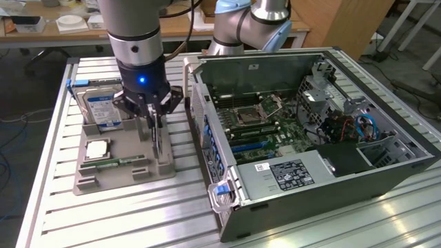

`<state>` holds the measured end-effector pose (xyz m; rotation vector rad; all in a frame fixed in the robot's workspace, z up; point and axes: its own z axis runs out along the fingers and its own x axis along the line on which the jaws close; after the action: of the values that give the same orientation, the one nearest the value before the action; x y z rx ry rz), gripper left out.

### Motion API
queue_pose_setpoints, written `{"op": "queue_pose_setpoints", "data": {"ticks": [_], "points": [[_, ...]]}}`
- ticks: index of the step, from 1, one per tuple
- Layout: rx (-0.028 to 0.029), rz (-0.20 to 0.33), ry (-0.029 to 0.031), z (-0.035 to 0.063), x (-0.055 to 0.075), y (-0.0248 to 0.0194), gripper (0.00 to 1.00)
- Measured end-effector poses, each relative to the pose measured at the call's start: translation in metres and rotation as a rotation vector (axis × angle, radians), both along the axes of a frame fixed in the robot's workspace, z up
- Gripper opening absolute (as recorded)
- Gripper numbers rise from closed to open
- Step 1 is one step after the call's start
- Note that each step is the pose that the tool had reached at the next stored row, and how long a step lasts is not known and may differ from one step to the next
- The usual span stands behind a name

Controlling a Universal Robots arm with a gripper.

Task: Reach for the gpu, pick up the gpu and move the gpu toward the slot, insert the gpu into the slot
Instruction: 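Pick up the gpu and move the gpu toward the slot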

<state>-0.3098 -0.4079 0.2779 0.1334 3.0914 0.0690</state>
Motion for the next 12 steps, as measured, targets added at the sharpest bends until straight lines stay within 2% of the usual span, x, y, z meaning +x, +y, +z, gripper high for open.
{"op": "queue_pose_setpoints", "data": {"ticks": [12], "points": [[0.0,0.0,0.0,0.0079,0.0,0.0,0.25]]}}
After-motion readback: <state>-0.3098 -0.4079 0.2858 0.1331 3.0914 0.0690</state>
